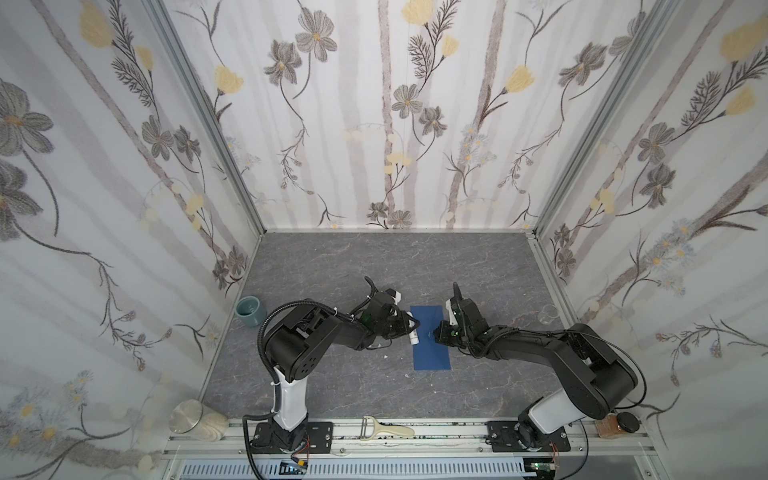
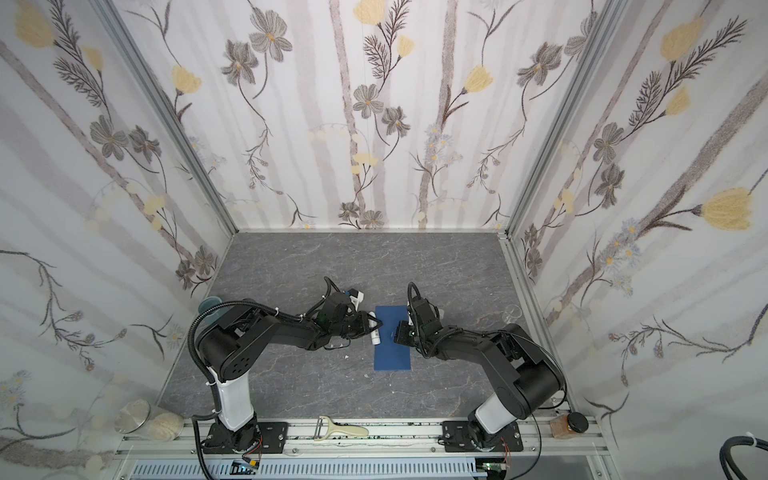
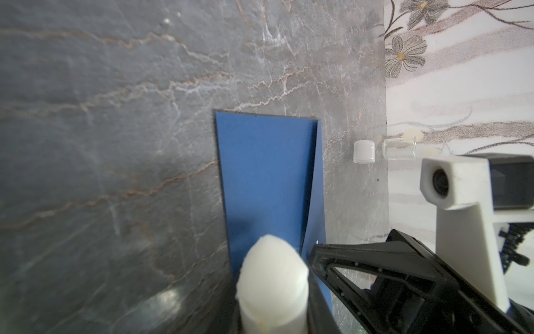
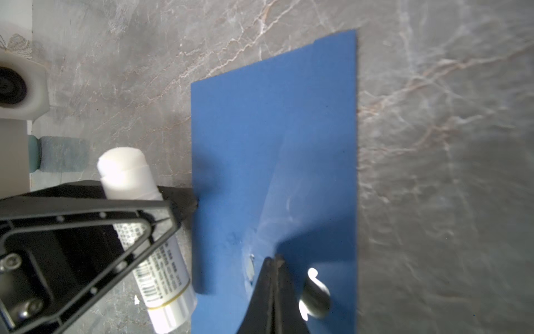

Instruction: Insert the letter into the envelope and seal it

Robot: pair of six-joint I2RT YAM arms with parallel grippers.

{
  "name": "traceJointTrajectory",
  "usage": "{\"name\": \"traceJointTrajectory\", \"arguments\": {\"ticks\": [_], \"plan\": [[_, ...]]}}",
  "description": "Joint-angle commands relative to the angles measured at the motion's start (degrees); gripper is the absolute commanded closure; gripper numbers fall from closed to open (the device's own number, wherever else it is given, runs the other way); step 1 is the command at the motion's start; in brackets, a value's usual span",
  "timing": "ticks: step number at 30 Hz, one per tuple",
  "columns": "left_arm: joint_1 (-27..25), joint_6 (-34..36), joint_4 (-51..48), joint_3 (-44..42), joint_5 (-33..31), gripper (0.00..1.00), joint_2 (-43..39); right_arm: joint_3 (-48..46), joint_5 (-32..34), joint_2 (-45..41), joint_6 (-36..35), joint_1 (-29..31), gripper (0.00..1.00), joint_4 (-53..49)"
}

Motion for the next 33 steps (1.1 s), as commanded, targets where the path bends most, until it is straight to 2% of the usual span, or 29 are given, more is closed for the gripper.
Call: {"name": "traceJointTrajectory", "arguments": {"ticks": [1, 12, 22, 33], "plan": [[0.01, 1.00, -8.16, -0.28, -2.52, 1.00, 0.45, 1.71, -0.72, 2.23, -0.75, 0.15, 1.00, 1.31], [0.20, 1.16, -8.17, -0.81, -2.76, 1.00, -0.05, 0.93, 0.74, -2.60, -3.07, -2.56, 1.00, -3.17], [0.18, 1.18, -8.12, -0.13, -2.56, 1.00, 0.89, 4.93, -1.48, 5.26, -2.86, -1.34, 1.00, 0.01], [0.18, 1.18, -8.17, -0.71, -2.77, 1.00, 0.09, 1.25, 1.01, -1.15, -3.12, -2.58, 1.00, -2.40]]}}
